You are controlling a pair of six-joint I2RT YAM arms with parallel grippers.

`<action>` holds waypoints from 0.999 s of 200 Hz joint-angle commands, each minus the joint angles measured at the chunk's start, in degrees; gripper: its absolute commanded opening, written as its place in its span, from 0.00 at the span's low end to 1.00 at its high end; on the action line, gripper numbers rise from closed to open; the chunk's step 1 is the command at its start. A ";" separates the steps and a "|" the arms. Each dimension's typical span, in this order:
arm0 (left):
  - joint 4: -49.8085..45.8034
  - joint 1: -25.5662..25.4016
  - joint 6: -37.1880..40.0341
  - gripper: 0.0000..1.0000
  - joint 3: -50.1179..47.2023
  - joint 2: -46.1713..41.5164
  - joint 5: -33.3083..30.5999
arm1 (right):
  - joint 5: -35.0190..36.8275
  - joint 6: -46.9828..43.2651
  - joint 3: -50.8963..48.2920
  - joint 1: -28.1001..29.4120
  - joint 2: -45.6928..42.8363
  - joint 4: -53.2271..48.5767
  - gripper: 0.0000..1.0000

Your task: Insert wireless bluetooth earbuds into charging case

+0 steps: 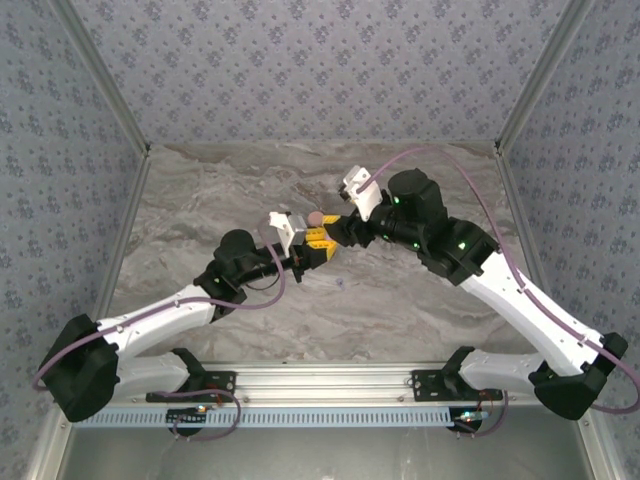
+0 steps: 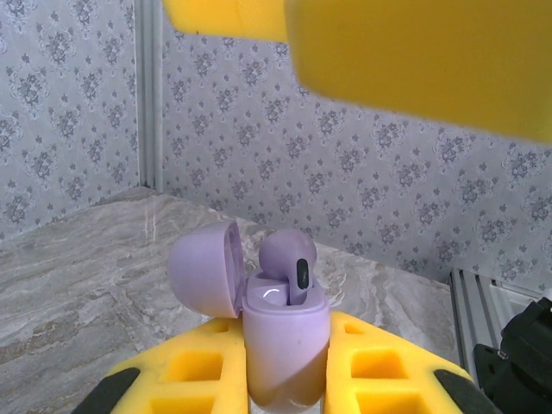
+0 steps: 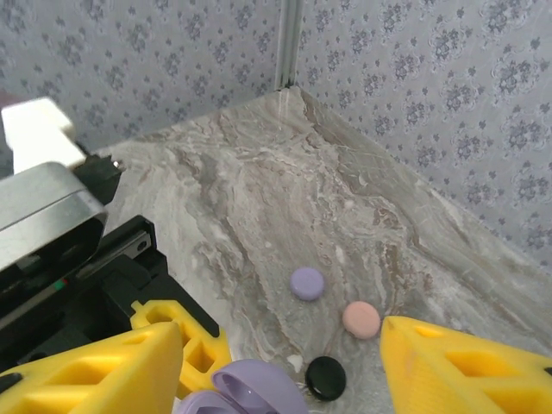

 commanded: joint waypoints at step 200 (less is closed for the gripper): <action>7.79 -0.35 -2.27 0.00 -1.84 -1.29 -2.33 | -16.78 25.92 -3.23 -4.33 -1.67 -6.50 0.64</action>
